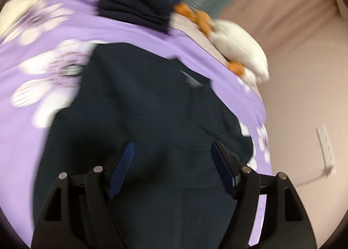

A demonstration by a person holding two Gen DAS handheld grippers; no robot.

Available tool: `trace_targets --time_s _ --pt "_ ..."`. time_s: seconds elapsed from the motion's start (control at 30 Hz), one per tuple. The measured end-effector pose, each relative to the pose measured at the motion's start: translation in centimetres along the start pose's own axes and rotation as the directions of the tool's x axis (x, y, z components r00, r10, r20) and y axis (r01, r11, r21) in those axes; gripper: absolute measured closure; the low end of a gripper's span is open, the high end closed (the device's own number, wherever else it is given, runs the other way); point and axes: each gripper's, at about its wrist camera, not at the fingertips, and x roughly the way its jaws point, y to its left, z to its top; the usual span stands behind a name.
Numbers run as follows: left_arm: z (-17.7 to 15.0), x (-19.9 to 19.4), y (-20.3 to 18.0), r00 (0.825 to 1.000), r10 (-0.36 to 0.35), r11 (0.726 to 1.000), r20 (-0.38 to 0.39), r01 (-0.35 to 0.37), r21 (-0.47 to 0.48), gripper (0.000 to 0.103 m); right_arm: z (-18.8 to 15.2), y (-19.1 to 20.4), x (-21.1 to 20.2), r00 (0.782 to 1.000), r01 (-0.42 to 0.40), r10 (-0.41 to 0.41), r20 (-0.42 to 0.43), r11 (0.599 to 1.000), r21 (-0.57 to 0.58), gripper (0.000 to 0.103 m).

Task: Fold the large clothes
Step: 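Lay the sleeve over the chest and open the left tool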

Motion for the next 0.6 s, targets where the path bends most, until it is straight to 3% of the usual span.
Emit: trace_targets --time_s 0.13,0.23,0.4,0.6 --pt "-0.2 -1.5 5.7 1.000 0.011 0.995 0.004 -0.011 -0.104 0.030 0.6 0.4 0.1 1.000 0.022 -0.022 0.005 1.000 0.011 0.037" --pt "-0.6 -0.6 8.3 0.999 -0.049 0.982 -0.007 0.047 -0.183 0.030 1.3 1.5 0.8 0.999 0.040 -0.040 0.000 0.999 -0.016 0.037" --pt "-0.7 2.3 9.0 0.989 -0.143 0.965 -0.036 0.132 -0.225 0.030 3.6 3.5 2.4 0.998 0.057 -0.057 0.012 0.998 -0.038 0.037" --pt "0.5 6.7 8.9 0.981 -0.193 0.933 0.020 0.190 -0.304 0.030 6.8 5.0 3.9 0.996 0.079 -0.075 0.051 0.995 -0.068 0.037"
